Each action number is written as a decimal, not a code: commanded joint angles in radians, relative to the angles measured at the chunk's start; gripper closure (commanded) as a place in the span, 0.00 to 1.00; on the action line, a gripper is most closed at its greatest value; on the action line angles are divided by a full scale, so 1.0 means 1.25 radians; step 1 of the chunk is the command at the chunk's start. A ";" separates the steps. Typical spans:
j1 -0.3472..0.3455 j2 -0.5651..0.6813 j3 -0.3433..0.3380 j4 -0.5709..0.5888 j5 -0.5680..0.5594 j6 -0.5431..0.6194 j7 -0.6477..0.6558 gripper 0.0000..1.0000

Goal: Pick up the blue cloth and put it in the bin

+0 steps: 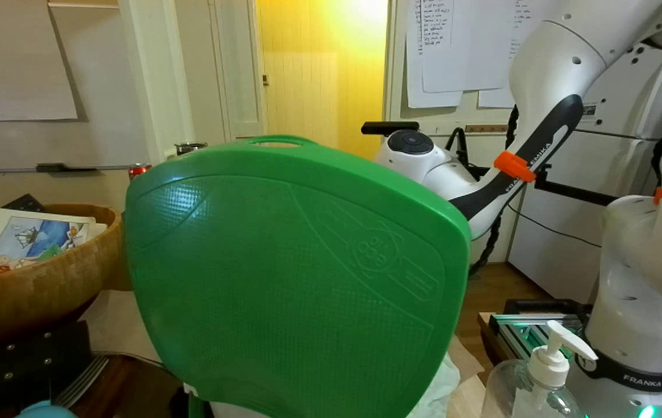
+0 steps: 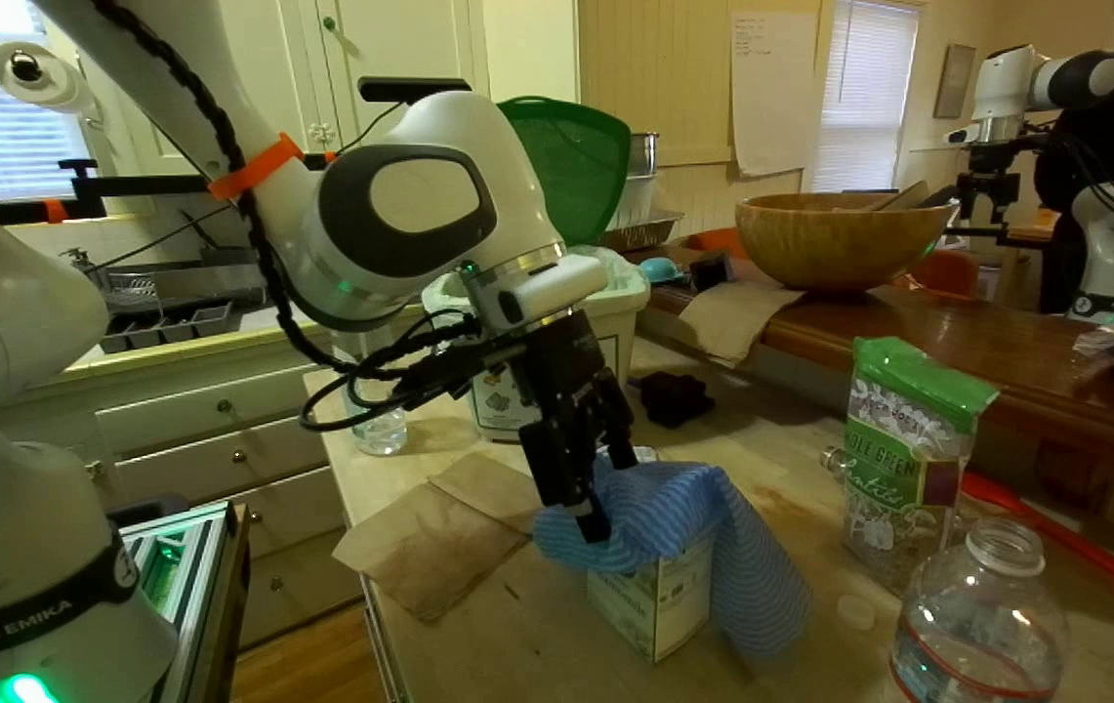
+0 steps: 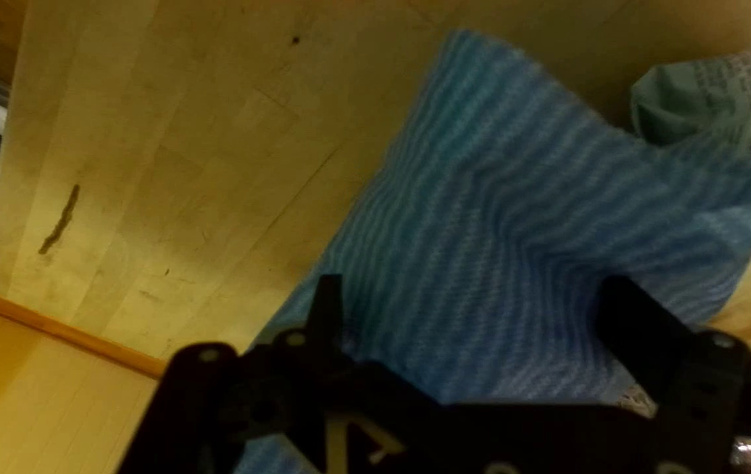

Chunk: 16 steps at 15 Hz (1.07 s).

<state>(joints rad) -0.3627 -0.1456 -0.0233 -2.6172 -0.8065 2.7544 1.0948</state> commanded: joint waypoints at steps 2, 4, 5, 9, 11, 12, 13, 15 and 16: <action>-0.015 0.031 -0.001 0.002 -0.047 0.045 0.061 0.07; -0.018 0.036 -0.003 0.004 -0.049 0.054 0.067 0.34; -0.019 0.036 -0.003 0.005 -0.051 0.057 0.071 0.42; -0.024 0.034 -0.003 0.004 -0.048 0.063 0.070 0.39; -0.025 0.033 -0.004 0.004 -0.043 0.064 0.064 0.51; -0.026 0.033 -0.005 0.003 -0.042 0.065 0.061 0.67; -0.027 0.032 -0.006 0.003 -0.041 0.065 0.058 0.75; -0.027 0.031 -0.008 0.003 -0.038 0.065 0.054 0.92; -0.027 0.032 -0.009 0.003 -0.038 0.065 0.052 0.98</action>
<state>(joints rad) -0.3851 -0.1230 -0.0276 -2.6160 -0.8297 2.8032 1.1474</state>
